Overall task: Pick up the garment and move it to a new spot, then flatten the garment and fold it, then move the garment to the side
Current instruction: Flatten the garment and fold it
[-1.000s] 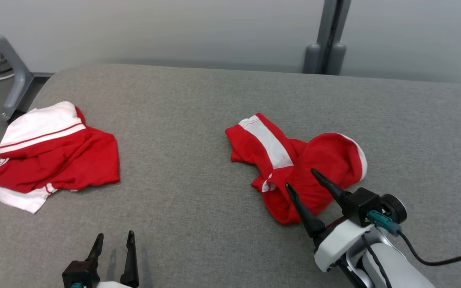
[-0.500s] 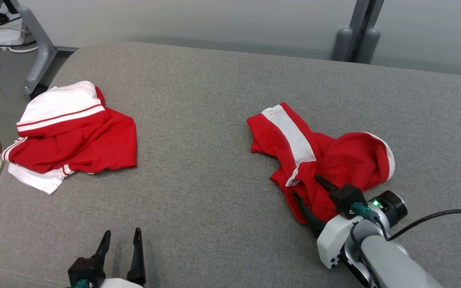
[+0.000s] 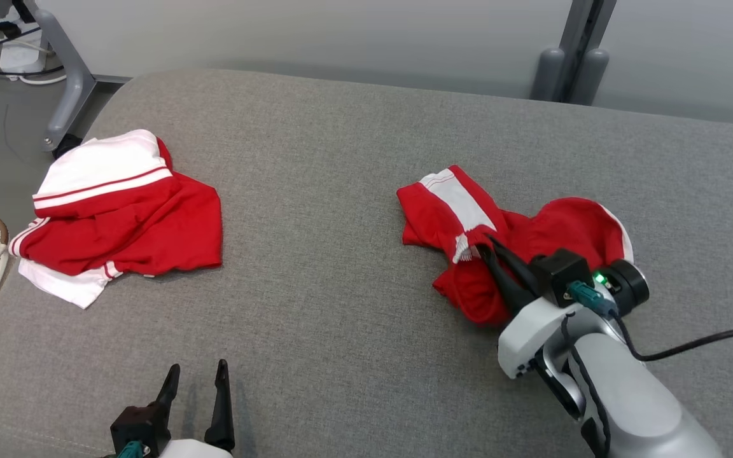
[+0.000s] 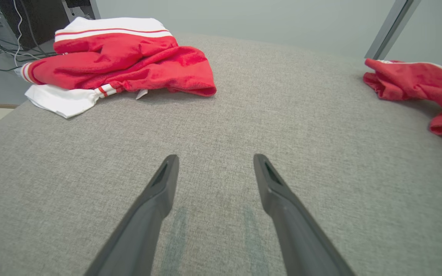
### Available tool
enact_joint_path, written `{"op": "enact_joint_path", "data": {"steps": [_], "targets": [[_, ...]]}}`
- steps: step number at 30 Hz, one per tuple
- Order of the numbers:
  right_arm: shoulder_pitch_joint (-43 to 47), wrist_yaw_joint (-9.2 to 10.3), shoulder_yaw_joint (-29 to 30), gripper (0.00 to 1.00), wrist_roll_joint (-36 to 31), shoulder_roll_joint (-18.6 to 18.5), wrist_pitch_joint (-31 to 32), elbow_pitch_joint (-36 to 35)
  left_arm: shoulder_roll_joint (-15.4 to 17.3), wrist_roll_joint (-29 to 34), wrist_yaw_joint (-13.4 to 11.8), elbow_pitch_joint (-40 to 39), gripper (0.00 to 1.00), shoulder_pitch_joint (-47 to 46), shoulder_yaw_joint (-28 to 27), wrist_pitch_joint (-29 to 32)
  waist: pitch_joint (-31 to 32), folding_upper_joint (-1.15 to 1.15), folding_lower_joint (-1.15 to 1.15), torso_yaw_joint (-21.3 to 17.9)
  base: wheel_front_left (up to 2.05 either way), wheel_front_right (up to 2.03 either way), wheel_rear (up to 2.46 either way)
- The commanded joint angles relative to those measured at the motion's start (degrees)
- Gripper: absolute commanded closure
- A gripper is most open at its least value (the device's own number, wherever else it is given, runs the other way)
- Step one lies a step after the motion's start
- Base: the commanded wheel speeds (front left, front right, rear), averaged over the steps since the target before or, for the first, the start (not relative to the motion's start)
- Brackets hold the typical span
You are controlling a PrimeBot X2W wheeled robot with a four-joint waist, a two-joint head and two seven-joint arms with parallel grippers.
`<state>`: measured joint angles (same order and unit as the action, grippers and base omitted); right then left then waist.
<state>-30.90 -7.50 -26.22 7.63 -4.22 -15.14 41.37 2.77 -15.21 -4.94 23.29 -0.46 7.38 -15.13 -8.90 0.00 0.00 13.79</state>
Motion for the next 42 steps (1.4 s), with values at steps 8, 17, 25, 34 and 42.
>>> {"op": "enact_joint_path", "data": {"steps": [8,17,25,34,42], "targets": [[-2.8,0.02,-4.9,1.00,5.3,0.2,0.0,-17.6,0.2,0.2,0.2,0.4,0.00,0.8,-0.4,0.0,2.5,0.00,0.00,-1.7,0.00,0.00,0.00],[4.3,0.02,-1.7,1.00,8.0,-6.0,0.0,-25.2,0.2,0.7,0.7,0.5,0.00,1.8,-0.1,0.0,3.3,0.00,0.00,-4.8,0.00,0.00,0.00],[15.1,0.01,10.2,1.00,6.4,-11.6,0.0,-21.2,0.2,1.3,1.1,0.3,0.00,0.5,0.0,0.0,2.2,0.00,0.00,-8.0,0.00,0.00,0.00],[16.2,0.02,21.6,0.00,1.2,-9.8,0.0,-21.4,0.2,2.7,1.7,0.6,0.00,-0.8,-0.2,0.0,2.8,0.00,0.00,-11.4,0.00,0.00,0.00],[16.6,0.02,21.9,0.00,0.0,-8.0,0.0,-24.8,0.2,2.4,2.1,-0.2,0.00,-2.4,0.2,0.0,2.9,0.00,0.00,-14.6,0.00,0.00,0.00]]}}
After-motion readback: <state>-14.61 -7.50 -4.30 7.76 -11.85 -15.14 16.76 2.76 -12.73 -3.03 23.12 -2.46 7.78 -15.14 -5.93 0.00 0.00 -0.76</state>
